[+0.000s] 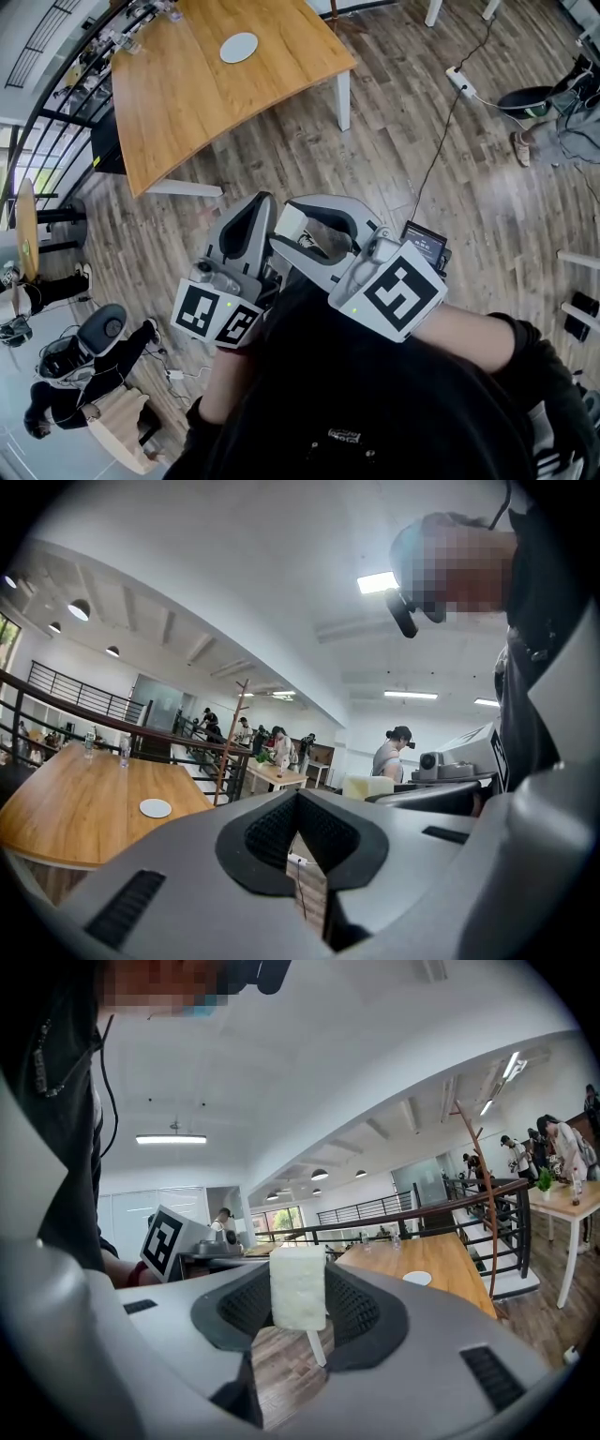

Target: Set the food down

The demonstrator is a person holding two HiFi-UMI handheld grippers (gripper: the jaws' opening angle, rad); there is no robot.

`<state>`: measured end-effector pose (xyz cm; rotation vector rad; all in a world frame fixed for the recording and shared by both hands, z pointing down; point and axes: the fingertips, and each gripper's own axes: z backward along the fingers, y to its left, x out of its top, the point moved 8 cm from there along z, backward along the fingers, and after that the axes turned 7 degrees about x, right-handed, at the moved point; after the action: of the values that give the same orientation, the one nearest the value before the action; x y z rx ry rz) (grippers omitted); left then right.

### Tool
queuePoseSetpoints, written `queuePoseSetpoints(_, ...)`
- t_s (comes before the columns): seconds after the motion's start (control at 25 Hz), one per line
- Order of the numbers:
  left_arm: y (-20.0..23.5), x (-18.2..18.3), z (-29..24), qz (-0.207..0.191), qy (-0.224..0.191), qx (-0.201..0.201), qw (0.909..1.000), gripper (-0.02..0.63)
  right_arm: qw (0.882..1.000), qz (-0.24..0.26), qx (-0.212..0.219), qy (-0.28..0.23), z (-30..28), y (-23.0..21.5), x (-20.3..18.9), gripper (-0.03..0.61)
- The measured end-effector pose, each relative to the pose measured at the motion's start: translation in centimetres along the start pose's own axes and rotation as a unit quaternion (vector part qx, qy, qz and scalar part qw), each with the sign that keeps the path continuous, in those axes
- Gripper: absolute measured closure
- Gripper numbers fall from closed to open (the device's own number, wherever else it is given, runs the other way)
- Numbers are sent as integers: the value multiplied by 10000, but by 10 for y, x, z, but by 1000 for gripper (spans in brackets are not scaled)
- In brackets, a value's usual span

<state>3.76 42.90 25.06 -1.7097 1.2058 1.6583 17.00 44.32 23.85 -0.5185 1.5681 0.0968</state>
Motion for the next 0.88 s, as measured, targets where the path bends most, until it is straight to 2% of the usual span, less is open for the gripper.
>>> queuePoseSetpoints(0.52,98,33,-12,-62,-107,-53,9999,609,9999,98,-134,42,-97,-27,22,405)
queuePoseSetpoints(0.88,163,42,-9,4,-213,-148,9997,609,9992,282,-201,199,-161,-33,28,405)
